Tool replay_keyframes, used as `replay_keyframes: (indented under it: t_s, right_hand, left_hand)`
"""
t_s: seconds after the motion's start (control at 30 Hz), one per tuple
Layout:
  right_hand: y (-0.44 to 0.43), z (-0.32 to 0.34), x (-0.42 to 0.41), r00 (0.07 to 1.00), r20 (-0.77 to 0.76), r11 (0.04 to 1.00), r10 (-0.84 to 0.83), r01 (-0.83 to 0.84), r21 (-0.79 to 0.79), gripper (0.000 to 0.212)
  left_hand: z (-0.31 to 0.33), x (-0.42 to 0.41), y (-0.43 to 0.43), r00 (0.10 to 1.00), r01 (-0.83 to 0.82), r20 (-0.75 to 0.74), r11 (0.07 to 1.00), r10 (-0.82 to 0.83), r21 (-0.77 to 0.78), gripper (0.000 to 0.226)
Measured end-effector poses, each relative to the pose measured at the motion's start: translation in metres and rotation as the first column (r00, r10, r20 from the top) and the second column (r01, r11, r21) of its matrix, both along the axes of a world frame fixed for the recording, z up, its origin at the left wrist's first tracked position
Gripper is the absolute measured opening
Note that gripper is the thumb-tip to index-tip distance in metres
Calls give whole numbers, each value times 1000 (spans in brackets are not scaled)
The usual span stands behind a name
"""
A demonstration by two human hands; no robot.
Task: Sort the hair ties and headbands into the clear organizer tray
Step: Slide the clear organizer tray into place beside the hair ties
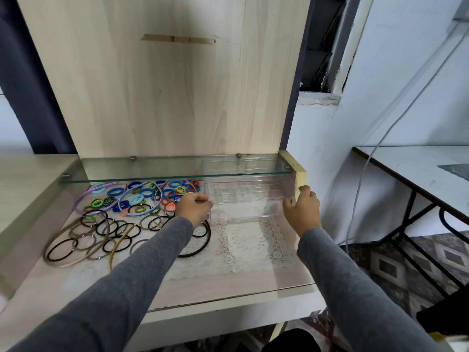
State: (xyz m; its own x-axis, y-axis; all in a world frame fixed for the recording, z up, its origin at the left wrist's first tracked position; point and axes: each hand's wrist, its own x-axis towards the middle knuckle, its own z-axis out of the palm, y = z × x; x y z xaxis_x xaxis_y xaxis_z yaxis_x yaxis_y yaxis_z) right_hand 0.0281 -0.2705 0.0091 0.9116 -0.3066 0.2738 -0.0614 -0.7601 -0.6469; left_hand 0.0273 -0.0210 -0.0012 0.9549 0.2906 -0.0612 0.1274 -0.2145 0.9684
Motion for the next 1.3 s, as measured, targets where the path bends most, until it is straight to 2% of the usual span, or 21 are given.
replay_keyframes:
  t_s: [0.27, 0.43, 0.73, 0.97, 1.17, 1.3]
  right_hand:
    - [-6, -10, -17, 999, 47, 1000, 3, -2, -30, 43]
    - [-9, -14, -24, 998, 57, 1000, 3, -2, -28, 43]
    - [-12, -20, -28, 999, 46, 1000, 2, -2, -12, 45]
    - [-5, -32, -26, 1000, -7, 1000, -11, 11, -16, 43]
    - [-6, -38, -22, 1000, 14, 1000, -28, 28, 7, 40]
    - [-10, -40, -21, 999, 8, 999, -35, 35, -12, 41]
  left_hand:
    - [-4, -18, 1, 1000, 23, 5, 1000, -23, 9, 13]
    - [-11, -26, 0, 1000, 7, 10, 998, -8, 70, 14]
    - [-20, -28, -7, 998, 5, -57, 1000, -6, -25, 13]
    - [-28, -24, 3, 994, -1, -107, 1000, 2, 10, 9]
    - [-28, -19, 1, 993, 28, -114, 999, -25, 26, 9]
    - [-35, -19, 0, 997, 36, -67, 992, -28, 124, 7]
